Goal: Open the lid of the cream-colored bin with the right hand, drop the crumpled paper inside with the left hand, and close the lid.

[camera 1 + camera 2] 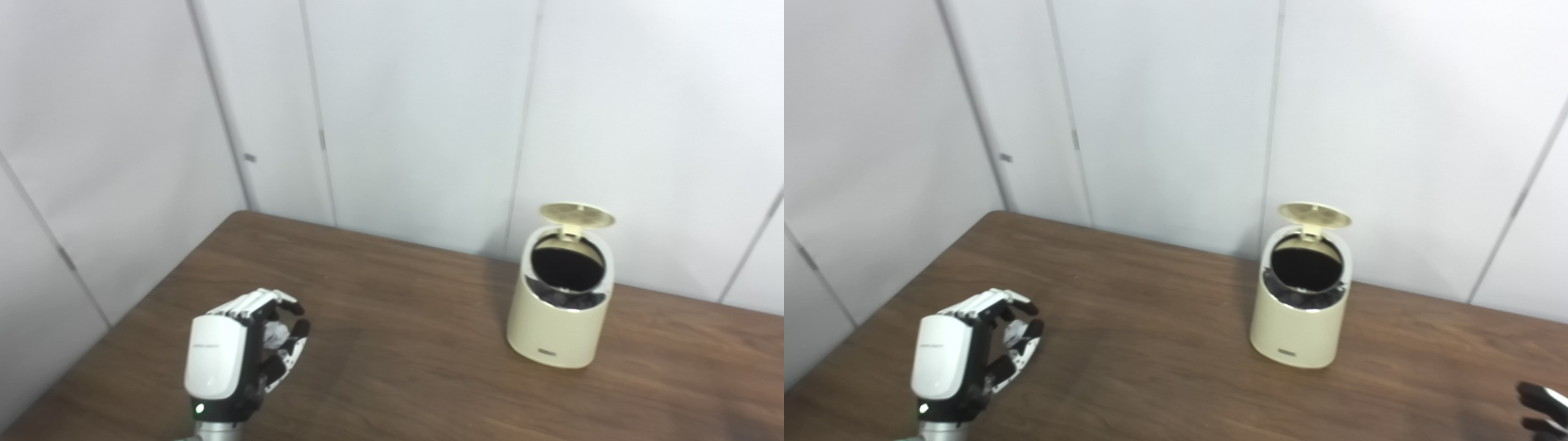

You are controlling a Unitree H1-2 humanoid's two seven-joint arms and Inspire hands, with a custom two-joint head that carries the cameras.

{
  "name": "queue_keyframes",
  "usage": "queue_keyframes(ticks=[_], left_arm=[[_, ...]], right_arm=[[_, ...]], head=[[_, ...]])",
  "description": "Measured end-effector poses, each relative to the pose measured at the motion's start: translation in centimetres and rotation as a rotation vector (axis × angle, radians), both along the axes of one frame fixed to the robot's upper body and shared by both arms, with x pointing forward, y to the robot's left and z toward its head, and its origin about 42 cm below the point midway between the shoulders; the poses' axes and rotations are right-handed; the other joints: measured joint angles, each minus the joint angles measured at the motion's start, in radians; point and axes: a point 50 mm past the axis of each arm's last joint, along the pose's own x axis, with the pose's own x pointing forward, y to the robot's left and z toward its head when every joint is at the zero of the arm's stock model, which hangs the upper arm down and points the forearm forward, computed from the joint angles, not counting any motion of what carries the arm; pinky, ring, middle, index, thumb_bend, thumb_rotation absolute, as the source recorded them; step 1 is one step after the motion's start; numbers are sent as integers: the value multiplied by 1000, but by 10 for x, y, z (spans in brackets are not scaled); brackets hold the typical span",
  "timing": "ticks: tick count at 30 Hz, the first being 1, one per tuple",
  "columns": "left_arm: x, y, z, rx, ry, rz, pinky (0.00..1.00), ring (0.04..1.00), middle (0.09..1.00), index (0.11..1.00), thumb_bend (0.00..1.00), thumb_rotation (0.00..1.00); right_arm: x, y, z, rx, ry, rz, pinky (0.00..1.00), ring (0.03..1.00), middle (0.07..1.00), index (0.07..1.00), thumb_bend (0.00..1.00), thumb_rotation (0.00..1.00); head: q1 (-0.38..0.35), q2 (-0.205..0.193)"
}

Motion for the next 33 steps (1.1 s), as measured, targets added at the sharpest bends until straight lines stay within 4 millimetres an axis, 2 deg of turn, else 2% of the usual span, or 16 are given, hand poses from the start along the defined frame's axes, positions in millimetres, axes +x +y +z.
queue_keyframes(ticks=[5,7,13,17,19,21,24,27,33], left_arm=[[0,5,0,21,23,53,412,520,544,522,308,154],[1,11,0,34,31,63,411,524,557,530,306,210],[1,29,-12,6,86,127,389,506,568,548,350,261],[0,32,-20,-12,121,157,446,548,590,572,536,360],[1,33,-22,-17,133,178,494,602,648,629,719,429],[1,33,-23,-22,149,195,534,649,694,677,844,450],[2,33,-25,-32,187,205,572,700,746,738,962,481],[4,34,-28,-50,252,211,598,731,780,774,998,506],[7,39,-32,-74,360,224,660,790,836,843,1000,521]], right_arm=[[2,-5,0,3,4,-6,569,687,706,691,291,865],[3,-7,0,6,6,-7,583,694,713,698,304,875],[3,-16,-1,1,13,-30,573,690,711,693,332,869],[3,-22,-1,0,14,-47,576,701,718,702,328,894],[4,-24,-1,-1,16,-52,569,698,719,700,319,896],[5,-25,-1,-3,17,-53,564,696,718,697,308,899],[6,-26,-1,-8,21,-56,564,697,718,694,309,900],[7,-28,-1,-12,22,-55,560,697,719,691,317,898],[9,-29,-1,-14,26,-53,559,695,712,688,323,872]], head=[[17,3],[29,8],[60,8],[95,6],[113,5],[126,2],[138,2],[140,2],[146,-6]])
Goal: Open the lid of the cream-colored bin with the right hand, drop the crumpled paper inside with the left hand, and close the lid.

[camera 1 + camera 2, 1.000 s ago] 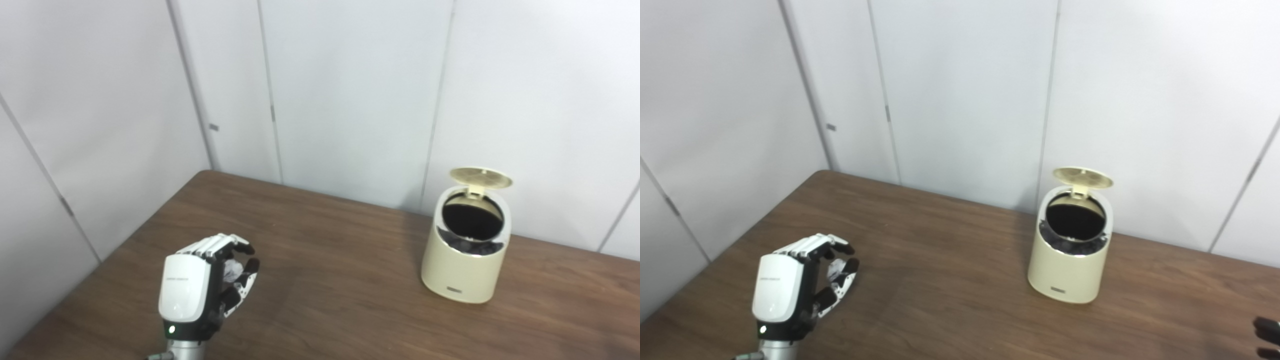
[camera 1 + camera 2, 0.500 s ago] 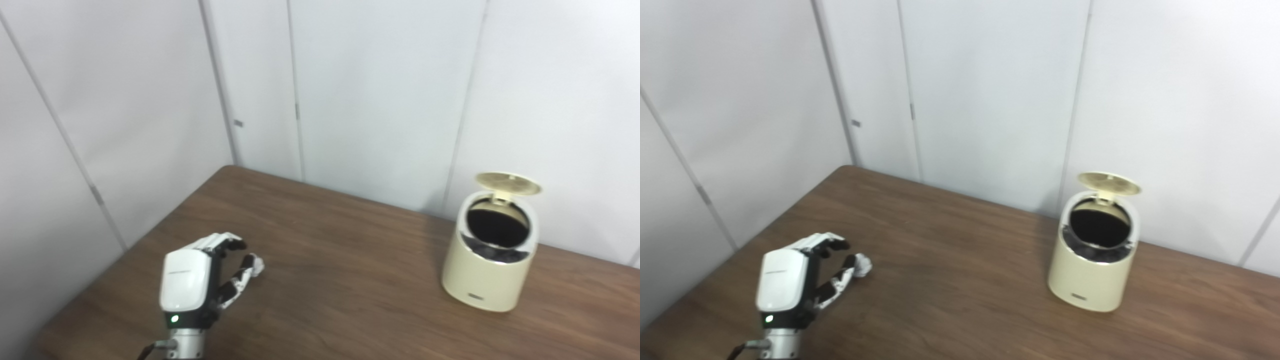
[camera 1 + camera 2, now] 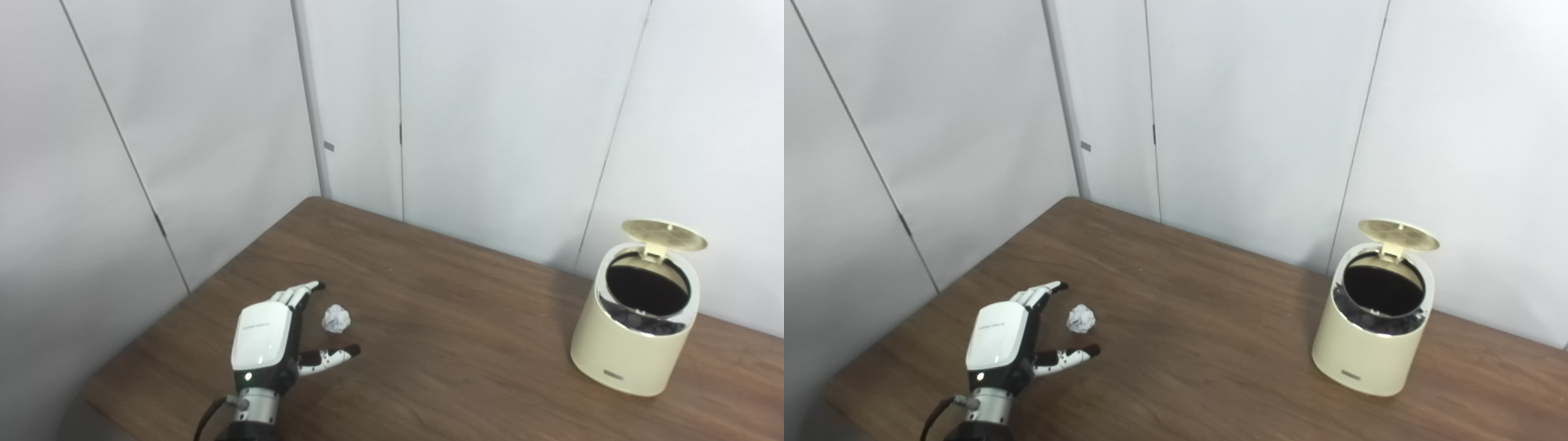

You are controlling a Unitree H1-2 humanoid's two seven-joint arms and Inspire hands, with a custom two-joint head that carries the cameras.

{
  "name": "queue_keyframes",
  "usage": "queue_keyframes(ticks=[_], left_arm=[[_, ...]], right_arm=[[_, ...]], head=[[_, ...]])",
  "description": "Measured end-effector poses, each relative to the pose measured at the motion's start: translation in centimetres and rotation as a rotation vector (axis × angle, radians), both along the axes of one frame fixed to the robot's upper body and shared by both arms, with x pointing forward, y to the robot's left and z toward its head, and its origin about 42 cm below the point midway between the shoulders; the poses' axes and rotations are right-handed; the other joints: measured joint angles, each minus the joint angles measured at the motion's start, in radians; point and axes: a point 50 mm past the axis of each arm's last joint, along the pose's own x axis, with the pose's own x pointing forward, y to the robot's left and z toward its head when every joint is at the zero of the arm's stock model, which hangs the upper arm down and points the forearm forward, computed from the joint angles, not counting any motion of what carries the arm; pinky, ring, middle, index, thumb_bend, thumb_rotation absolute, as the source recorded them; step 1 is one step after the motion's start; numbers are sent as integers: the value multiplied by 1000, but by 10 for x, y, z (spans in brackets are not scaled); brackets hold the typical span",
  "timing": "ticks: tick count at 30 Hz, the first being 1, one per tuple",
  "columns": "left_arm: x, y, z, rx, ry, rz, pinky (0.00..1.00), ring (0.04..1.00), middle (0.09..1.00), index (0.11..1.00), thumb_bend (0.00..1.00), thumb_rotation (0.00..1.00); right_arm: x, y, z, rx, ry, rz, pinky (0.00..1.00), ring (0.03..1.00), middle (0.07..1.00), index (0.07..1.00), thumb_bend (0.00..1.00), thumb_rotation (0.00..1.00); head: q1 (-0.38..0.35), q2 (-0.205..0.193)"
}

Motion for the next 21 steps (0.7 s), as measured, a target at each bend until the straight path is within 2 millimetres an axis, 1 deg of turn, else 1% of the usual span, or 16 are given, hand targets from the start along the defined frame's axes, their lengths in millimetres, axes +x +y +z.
queue_keyframes(ticks=[3,8,9,12,14,16,21], left_arm=[[1,0,-2,-16,33,7,701,827,866,880,1000,518],[3,0,-3,-29,68,19,723,844,880,896,1000,528],[3,1,-3,-31,77,20,716,838,874,892,1000,526],[5,1,-3,-33,85,24,648,783,830,855,1000,499],[7,2,-1,-36,84,29,621,761,816,836,1000,486],[11,4,1,-48,86,28,608,748,802,818,1000,475],[23,6,1,-73,128,26,574,701,759,775,1000,472]], right_arm=[[1,0,0,2,6,8,559,693,711,687,330,874],[1,-1,0,7,7,10,562,694,714,691,340,884],[1,-1,0,6,7,10,562,694,715,692,341,886],[1,-1,-1,6,8,10,561,692,713,689,343,874],[1,-1,-1,6,8,10,563,694,714,689,338,865],[1,-1,-1,7,8,10,560,690,712,687,330,851],[1,-1,0,5,8,10,548,685,708,684,325,862]], head=[[-2,0],[-8,-3],[-8,-3],[-11,-3],[-12,-3],[-15,-5],[-21,-6]])
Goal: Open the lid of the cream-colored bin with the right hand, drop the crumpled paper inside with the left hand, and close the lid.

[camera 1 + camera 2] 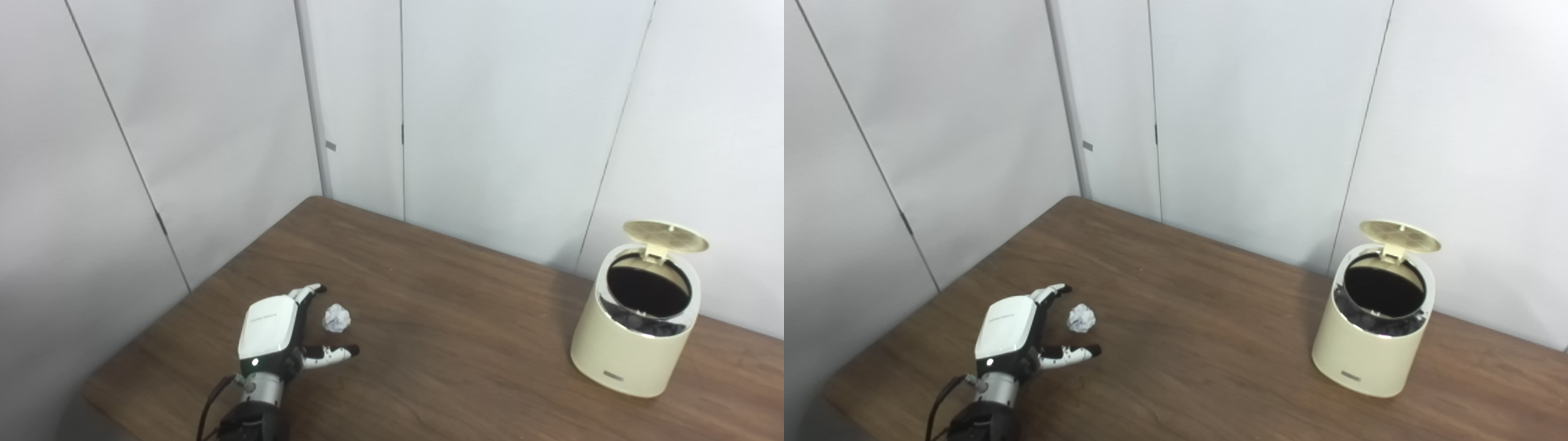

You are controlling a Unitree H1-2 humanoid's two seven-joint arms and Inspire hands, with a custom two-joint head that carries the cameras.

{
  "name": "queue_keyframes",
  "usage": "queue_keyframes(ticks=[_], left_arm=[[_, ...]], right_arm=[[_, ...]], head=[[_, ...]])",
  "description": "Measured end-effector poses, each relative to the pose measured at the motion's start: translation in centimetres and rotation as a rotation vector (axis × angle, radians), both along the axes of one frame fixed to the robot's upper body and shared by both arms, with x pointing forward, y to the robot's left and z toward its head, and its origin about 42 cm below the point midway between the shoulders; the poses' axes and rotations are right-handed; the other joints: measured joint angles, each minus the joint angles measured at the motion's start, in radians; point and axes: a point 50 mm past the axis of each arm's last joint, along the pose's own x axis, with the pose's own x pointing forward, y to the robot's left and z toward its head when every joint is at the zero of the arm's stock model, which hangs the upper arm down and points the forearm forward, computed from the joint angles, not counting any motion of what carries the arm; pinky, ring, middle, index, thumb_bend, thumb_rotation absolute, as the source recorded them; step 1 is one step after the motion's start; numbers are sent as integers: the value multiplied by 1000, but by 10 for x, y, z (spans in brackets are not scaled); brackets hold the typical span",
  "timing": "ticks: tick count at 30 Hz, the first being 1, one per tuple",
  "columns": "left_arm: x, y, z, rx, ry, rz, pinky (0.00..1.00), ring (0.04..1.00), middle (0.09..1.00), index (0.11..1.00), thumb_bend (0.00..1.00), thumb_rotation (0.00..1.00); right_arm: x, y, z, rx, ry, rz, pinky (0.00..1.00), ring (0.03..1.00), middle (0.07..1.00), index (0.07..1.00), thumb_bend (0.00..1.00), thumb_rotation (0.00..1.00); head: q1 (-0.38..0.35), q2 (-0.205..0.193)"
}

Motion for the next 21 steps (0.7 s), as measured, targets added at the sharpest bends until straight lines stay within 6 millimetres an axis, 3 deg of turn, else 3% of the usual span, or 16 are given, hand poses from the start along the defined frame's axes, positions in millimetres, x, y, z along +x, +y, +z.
queue_keyframes(ticks=[10,21], left_arm=[[20,7,-1,9,33,11,548,663,718,733,1000,440],[26,3,1,55,52,23,508,626,690,723,1000,469]], right_arm=[[0,0,0,-6,-2,-3,548,679,703,683,317,872],[0,2,1,-20,-4,-4,550,672,698,680,324,877]], head=[[-12,-2],[-23,-11]])
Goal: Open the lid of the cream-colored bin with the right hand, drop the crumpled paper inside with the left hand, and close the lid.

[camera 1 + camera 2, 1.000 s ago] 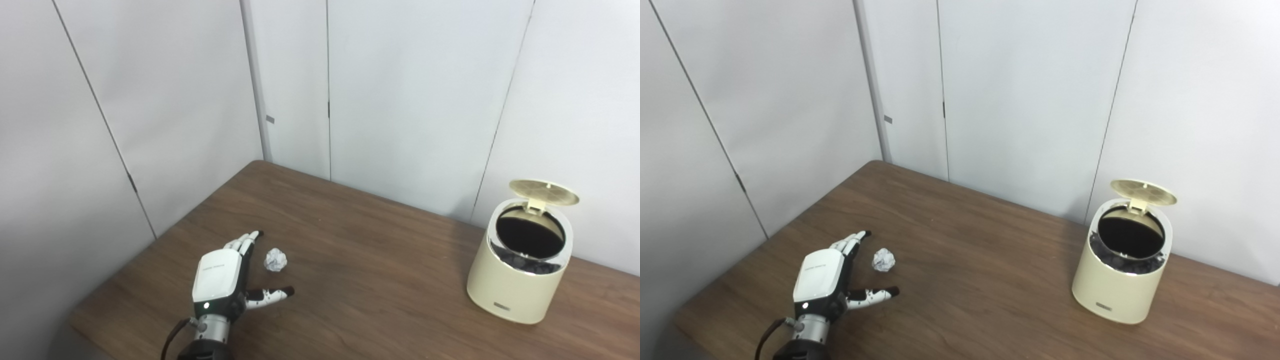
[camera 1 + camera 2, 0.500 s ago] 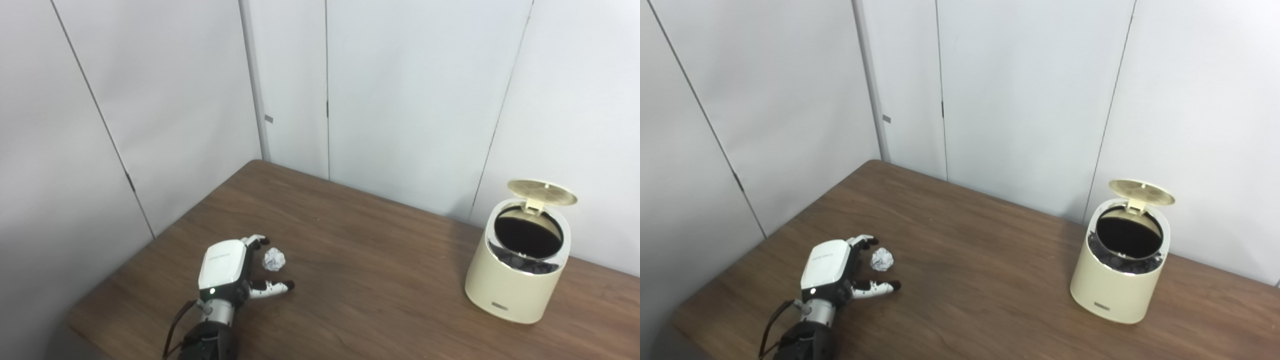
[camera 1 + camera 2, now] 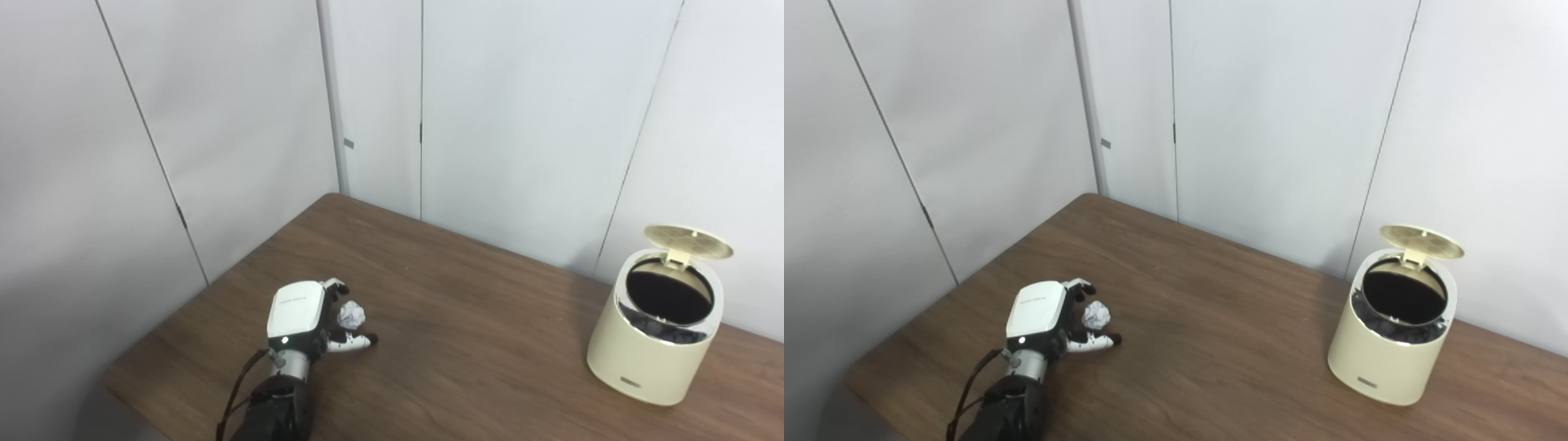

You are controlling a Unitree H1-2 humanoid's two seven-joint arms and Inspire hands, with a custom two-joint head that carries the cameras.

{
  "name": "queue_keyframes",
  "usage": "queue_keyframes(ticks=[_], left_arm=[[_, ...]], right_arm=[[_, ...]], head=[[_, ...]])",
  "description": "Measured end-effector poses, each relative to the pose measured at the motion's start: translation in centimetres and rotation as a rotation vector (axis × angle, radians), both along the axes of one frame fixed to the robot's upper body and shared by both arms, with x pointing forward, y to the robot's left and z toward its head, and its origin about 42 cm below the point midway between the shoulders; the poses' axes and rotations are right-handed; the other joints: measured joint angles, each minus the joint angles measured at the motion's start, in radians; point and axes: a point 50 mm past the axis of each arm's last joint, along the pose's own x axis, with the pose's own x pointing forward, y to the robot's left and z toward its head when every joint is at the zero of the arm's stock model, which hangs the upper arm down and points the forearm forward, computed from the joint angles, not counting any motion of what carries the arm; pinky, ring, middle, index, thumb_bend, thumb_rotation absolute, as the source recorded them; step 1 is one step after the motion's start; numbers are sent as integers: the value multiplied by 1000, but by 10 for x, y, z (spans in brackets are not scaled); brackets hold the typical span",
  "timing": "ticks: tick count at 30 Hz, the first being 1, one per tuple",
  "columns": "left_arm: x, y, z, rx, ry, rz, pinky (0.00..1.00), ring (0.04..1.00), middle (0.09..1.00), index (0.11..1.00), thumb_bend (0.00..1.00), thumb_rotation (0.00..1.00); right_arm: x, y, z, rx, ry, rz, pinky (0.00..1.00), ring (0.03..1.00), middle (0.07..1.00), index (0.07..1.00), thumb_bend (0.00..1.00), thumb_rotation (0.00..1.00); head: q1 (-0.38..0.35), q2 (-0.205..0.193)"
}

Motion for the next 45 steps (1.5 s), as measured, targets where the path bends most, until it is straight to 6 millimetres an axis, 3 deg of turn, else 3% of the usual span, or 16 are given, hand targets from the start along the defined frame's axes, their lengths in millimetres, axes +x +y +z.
queue_keyframes(ticks=[5,10,15,19,28,30,33,35,38,45], left_arm=[[8,1,7,16,-12,-13,531,643,707,731,1000,462],[15,6,7,27,-6,-15,483,595,666,703,1000,432],[16,6,2,32,-21,-21,407,500,575,618,1000,263],[16,4,1,42,-57,-45,352,443,525,567,1000,208],[16,1,-2,32,-34,-55,336,415,482,532,996,236],[15,-1,-3,32,-27,-61,317,382,449,504,1000,202],[14,-3,-5,32,-25,-73,214,273,345,435,1000,154],[14,-6,-4,36,-41,-86,141,187,249,340,992,74],[12,-9,-8,37,-89,-115,115,153,205,274,973,12],[8,-9,-20,23,-132,-138,92,135,190,230,845,0]], right_arm=[[0,0,0,2,-2,-3,541,666,696,679,300,860],[1,1,0,5,-4,-2,548,670,695,678,290,839],[0,0,0,7,-4,-2,545,668,696,680,291,848],[0,0,1,4,-6,-3,540,664,693,679,292,869],[-3,-1,2,-5,-5,-9,519,654,687,680,308,892],[-4,-1,2,-7,-4,-9,520,659,690,680,289,891],[-4,-1,2,-6,-5,-10,524,662,691,678,280,877],[-4,-1,2,-5,-4,-9,532,666,691,678,285,869],[-5,-1,2,-1,0,-3,533,667,693,679,289,858],[-6,-2,1,2,4,6,528,664,691,680,284,857]], head=[[-5,-5],[-6,-5],[-14,-5],[-15,0],[-22,18],[-26,21],[-31,23],[-34,28],[-37,28],[-43,35]])
